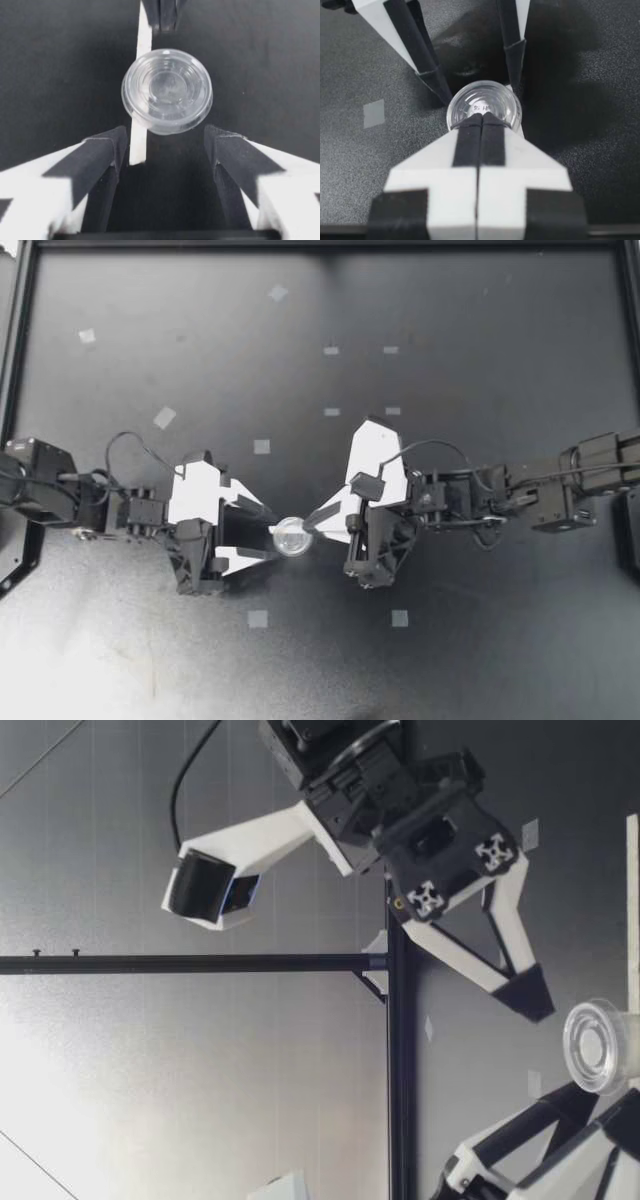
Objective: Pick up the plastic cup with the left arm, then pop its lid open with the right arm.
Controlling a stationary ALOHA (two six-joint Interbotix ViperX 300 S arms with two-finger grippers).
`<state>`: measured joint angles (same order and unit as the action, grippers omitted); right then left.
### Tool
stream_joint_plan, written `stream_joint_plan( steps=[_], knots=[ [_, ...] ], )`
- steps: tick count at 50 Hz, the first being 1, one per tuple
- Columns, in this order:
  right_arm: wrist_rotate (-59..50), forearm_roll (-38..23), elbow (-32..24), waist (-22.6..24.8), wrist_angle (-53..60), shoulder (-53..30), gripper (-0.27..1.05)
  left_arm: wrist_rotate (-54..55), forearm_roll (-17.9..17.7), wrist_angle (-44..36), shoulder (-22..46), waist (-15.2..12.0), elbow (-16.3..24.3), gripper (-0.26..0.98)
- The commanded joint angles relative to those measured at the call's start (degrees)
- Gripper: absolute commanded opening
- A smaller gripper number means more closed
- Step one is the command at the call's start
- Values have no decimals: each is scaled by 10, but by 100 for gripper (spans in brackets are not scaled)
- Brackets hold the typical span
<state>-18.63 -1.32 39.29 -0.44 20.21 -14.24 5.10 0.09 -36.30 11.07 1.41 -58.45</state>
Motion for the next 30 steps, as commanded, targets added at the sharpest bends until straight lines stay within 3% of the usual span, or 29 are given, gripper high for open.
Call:
stream_joint_plan(
  steps=[1,30],
  knots=[
    [-1,-2,-14,-1,4,5,-7,-1,1,-8,-2,2,11,63],
    [-1,-2,-19,0,-7,-10,-7,-1,1,-24,34,2,41,63]
  ],
)
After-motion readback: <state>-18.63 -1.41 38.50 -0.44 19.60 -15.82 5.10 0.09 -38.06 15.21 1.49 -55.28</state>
